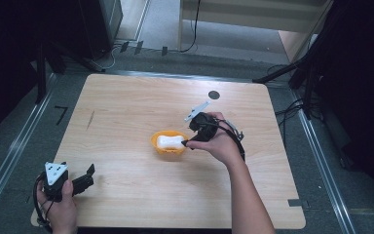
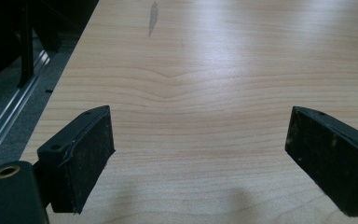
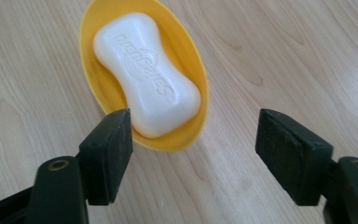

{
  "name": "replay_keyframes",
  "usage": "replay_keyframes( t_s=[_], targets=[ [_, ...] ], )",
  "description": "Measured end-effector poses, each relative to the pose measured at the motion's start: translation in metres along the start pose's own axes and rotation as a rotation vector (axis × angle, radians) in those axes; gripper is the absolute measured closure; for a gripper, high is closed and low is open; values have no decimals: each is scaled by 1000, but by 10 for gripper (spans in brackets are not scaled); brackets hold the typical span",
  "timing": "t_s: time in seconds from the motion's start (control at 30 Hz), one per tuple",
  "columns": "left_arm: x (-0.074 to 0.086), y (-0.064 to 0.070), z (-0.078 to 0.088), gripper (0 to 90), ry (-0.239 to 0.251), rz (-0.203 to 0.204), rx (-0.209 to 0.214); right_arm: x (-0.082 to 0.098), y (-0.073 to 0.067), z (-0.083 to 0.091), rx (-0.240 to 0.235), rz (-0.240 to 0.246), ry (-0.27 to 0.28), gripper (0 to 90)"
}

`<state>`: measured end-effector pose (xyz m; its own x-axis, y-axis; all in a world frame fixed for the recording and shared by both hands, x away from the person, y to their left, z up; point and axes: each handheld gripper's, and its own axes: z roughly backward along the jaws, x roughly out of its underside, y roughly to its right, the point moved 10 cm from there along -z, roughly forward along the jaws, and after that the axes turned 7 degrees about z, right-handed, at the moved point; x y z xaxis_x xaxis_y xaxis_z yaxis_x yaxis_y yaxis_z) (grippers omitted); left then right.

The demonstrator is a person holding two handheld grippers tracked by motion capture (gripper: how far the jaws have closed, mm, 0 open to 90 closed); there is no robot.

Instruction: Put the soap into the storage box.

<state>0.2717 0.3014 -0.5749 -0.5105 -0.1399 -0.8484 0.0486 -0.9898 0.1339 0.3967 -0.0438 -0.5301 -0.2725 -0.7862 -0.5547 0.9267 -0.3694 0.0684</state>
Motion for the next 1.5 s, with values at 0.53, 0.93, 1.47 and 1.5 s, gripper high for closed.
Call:
replay_keyframes(
  t_s=[0.53, 0.93, 1.47, 1.5],
  targets=[
    [0, 0, 0, 82, 1, 0, -2, 37, 13, 19, 54, -111, 15, 163],
    [0, 0, 0, 82, 1, -1, -3, 66, 16, 27, 74, -180, 29, 115],
    [0, 0, 0, 81, 3, -2, -4, 106, 15, 39, 114, -262, 48, 20],
    [0, 0, 0, 82, 3, -3, -4, 108, 15, 39, 115, -261, 49, 14]
  ],
)
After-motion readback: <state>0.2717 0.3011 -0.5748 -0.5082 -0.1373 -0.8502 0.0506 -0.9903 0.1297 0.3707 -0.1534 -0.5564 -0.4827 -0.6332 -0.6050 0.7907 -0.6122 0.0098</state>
